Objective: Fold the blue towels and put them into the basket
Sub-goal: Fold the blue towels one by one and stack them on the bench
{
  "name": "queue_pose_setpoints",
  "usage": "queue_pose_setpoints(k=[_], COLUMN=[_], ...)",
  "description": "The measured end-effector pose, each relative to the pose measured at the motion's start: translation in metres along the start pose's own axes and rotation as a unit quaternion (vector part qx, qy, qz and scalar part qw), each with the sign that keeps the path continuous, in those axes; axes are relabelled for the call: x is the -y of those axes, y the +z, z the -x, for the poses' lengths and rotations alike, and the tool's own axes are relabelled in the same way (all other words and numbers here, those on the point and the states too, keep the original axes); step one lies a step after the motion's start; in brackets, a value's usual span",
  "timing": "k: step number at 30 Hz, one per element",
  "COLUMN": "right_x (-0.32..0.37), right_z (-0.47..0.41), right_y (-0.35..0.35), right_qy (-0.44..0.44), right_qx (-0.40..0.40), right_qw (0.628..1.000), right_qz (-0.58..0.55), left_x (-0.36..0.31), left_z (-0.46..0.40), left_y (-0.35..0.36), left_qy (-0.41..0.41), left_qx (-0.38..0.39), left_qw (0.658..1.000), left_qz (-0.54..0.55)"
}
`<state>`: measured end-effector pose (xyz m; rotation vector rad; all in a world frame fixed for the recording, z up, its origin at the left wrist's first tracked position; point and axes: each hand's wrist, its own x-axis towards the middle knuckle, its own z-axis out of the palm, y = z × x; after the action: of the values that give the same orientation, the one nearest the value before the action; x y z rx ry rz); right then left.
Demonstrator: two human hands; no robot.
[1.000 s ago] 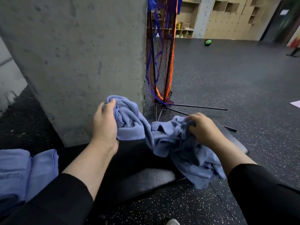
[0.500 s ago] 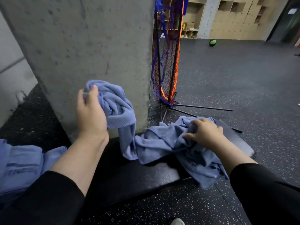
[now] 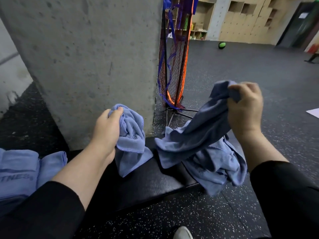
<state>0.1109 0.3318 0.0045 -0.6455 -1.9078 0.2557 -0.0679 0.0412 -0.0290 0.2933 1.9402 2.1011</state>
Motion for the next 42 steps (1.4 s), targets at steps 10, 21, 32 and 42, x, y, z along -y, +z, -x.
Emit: queue_pose_setpoints(k=[10, 21, 32, 42], right_x=[-0.038, 0.096, 0.173, 0.185], right_z=[0.058, 0.074, 0.110, 0.137], right_y=[0.042, 0.049, 0.074, 0.091], right_qy=[0.002, -0.027, 0.072, 0.044], right_qx=[0.469, 0.410, 0.411, 0.506], right_qw=[0.853, 0.899, 0.893, 0.829], right_qz=[0.229, -0.151, -0.170, -0.236], left_x=[0.010, -0.010, -0.013, 0.006], left_z=[0.005, 0.019, 0.029, 0.029], left_y=[0.013, 0.000, -0.077, -0.108], left_qy=[-0.001, 0.006, -0.018, -0.050], left_qx=[0.021, 0.098, 0.161, 0.132], left_qw=[1.000, 0.993, 0.979, 0.988], left_qz=[-0.013, -0.072, -0.125, -0.060])
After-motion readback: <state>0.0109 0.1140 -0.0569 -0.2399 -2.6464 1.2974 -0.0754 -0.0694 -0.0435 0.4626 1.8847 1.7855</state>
